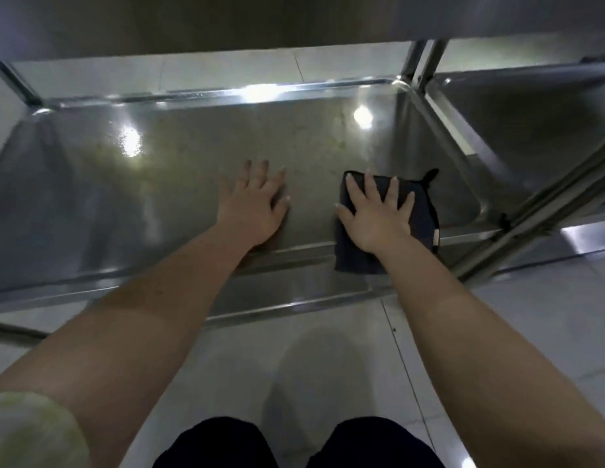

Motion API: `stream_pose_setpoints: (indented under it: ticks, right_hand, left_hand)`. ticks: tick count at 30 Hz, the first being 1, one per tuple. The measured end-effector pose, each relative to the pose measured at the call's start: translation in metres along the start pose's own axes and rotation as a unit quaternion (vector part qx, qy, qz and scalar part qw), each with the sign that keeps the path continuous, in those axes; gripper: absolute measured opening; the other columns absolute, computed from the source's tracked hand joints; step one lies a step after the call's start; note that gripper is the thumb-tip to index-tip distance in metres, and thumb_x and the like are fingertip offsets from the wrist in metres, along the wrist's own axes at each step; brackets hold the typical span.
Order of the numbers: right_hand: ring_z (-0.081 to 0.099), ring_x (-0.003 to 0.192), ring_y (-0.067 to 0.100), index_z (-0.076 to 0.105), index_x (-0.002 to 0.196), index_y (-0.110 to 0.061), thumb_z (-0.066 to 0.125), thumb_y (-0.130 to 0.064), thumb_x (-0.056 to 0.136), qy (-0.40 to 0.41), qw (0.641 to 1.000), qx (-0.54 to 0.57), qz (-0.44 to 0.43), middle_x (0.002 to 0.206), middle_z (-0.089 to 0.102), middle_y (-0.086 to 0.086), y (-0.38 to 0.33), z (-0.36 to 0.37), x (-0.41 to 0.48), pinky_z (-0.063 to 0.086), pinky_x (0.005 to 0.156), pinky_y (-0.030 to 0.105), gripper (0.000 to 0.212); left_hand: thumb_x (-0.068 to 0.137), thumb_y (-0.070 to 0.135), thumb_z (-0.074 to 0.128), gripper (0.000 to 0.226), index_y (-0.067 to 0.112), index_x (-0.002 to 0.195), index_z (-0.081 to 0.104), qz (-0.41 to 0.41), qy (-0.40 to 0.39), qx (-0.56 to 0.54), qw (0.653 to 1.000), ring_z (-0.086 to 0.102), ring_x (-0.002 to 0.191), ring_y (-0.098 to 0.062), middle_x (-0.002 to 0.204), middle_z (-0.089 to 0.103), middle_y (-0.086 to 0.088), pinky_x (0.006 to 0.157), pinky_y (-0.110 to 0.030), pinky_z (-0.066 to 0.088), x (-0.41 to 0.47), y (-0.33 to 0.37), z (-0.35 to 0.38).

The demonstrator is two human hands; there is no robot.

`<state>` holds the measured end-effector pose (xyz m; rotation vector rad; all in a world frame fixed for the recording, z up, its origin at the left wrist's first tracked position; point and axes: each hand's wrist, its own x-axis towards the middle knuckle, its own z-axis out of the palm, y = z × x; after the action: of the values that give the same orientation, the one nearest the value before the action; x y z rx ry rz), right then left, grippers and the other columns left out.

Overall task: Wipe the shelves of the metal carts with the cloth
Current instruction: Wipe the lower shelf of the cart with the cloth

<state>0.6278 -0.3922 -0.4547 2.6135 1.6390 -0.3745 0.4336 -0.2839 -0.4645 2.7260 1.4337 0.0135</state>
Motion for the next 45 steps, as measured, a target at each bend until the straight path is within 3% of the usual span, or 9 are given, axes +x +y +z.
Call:
stream_pose_setpoints:
  ticks: [4,11,19,25,29,35,39,41,45]
  right_hand:
    - [-0.012,0.149,0.031,-0.002,0.153,-0.045,0.015,-0.058,0.101,0.003,0.999,0.014,-0.033,0.164,-0.007,-0.009,0.021,-0.009,0.018,-0.007,0.116,0.060,0.056]
    - [-0.019,0.145,0.043,-0.014,0.149,-0.047,0.010,-0.069,0.095,-0.004,0.990,-0.007,0.142,0.161,-0.023,-0.003,0.054,-0.025,0.025,-0.009,0.111,0.069,0.064]
    - [-0.017,0.145,0.043,-0.009,0.152,-0.045,0.008,-0.061,0.098,0.002,0.989,0.032,0.146,0.163,-0.017,-0.004,0.025,-0.018,0.055,-0.008,0.107,0.073,0.058]
    - [-0.014,0.146,0.043,-0.001,0.152,-0.046,0.012,-0.056,0.100,0.046,0.997,0.020,-0.066,0.164,-0.009,-0.006,-0.102,0.007,0.046,-0.011,0.106,0.072,0.055]
    - [-0.007,0.148,0.037,0.005,0.151,-0.050,0.017,-0.059,0.099,0.058,0.991,0.018,-0.115,0.163,-0.002,-0.013,-0.091,0.006,0.052,-0.008,0.113,0.064,0.054]
    - [0.000,0.149,0.034,0.011,0.152,-0.048,0.021,-0.063,0.097,0.069,0.990,0.041,0.112,0.163,0.002,-0.013,0.077,-0.026,0.086,-0.002,0.116,0.059,0.057]
    - [-0.005,0.148,0.039,0.008,0.153,-0.042,0.017,-0.058,0.099,0.071,0.977,0.057,0.191,0.164,-0.002,-0.011,0.076,-0.024,0.089,-0.006,0.116,0.059,0.058]
    - [0.000,0.147,0.044,0.009,0.154,-0.039,0.018,-0.057,0.099,0.083,0.987,0.046,0.132,0.164,0.001,-0.009,0.019,-0.016,0.094,-0.003,0.117,0.059,0.059]
    - [0.000,0.148,0.040,0.010,0.155,-0.038,0.020,-0.052,0.102,0.092,0.991,0.010,-0.101,0.164,0.003,-0.008,-0.113,0.007,0.072,-0.003,0.117,0.056,0.056]
  left_hand:
    - [0.098,0.060,0.021,0.061,0.040,0.154,0.006,-0.040,0.007,-0.051,0.998,-0.004,0.150,-0.028,0.164,0.002,0.005,0.115,-0.064,0.000,-0.002,-0.004,0.005]
    - [0.099,0.059,0.020,0.059,0.039,0.153,0.011,-0.038,-0.009,-0.046,0.998,0.001,0.150,-0.028,0.164,0.003,0.004,0.116,-0.062,-0.002,0.002,-0.004,-0.002]
    - [0.093,0.070,0.015,0.065,0.046,0.152,0.003,-0.057,-0.030,-0.014,0.998,-0.006,0.150,-0.026,0.163,-0.003,0.009,0.113,-0.065,-0.006,0.032,-0.039,0.001]
    - [0.099,0.060,0.018,0.059,0.041,0.153,0.006,-0.059,-0.009,-0.019,0.998,-0.001,0.150,-0.025,0.164,-0.002,0.009,0.115,-0.063,-0.001,0.027,-0.039,0.004]
    - [0.099,0.057,0.018,0.060,0.037,0.154,0.005,-0.056,-0.014,-0.031,0.998,-0.002,0.150,-0.023,0.163,-0.003,0.010,0.116,-0.061,-0.002,0.028,-0.040,0.005]
    - [0.098,0.061,0.016,0.061,0.042,0.153,0.002,-0.052,-0.004,-0.033,0.998,-0.003,0.150,-0.025,0.163,-0.004,0.009,0.115,-0.062,-0.004,0.030,-0.041,0.008]
    - [0.098,0.060,0.016,0.061,0.041,0.154,0.001,-0.058,-0.001,-0.032,0.998,-0.004,0.150,-0.025,0.163,-0.004,0.009,0.114,-0.063,-0.004,0.031,-0.041,0.010]
    - [0.099,0.058,0.016,0.060,0.040,0.154,0.002,-0.059,0.000,-0.035,0.998,-0.003,0.150,-0.025,0.163,-0.004,0.009,0.114,-0.063,-0.004,0.031,-0.041,0.010]
    - [0.101,0.051,0.016,0.058,0.033,0.155,0.005,-0.068,0.000,-0.038,0.997,-0.002,0.150,-0.023,0.164,-0.003,0.009,0.116,-0.061,-0.002,0.027,-0.042,0.007]
